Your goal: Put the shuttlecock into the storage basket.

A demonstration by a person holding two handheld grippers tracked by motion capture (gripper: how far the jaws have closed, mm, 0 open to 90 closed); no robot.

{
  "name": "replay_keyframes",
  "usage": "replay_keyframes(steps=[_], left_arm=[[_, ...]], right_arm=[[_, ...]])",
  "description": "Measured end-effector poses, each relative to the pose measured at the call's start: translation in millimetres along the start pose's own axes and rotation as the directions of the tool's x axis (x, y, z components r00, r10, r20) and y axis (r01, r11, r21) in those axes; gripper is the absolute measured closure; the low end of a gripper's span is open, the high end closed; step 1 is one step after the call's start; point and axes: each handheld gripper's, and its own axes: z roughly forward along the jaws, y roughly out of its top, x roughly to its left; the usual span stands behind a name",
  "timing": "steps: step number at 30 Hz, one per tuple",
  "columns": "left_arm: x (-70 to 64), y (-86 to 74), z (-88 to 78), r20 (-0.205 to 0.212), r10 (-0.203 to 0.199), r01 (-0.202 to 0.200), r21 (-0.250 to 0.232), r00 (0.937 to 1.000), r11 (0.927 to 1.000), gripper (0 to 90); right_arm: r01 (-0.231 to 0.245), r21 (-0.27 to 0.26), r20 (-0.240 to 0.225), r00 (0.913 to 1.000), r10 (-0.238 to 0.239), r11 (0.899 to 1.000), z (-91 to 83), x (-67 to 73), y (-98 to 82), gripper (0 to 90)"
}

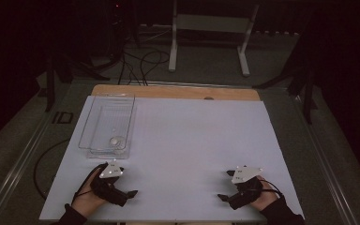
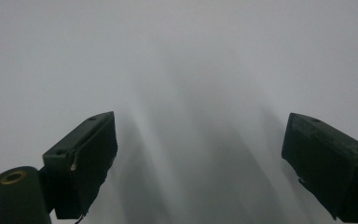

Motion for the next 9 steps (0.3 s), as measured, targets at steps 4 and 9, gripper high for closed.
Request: replay_keyframes(steps=[4,9], left_arm=[[-1.6,1.5,-0.9,-0.004,0.007,-0.007,-0.019,1.0,0.9998,0.5],[-4.0,2.2,-0.4,-0.01,0.012,-0.012,-0.028,0.9999,0.9995,0.5]], right_arm=[[-0.005,-0.002,0.003,1.0,0.005,1.0,-0.2,-0.5,-0.4,10.2],[-0.007,-0.007,0.004,1.0,0.007,1.0,-0.8,-0.6,-0.2,10.2]])
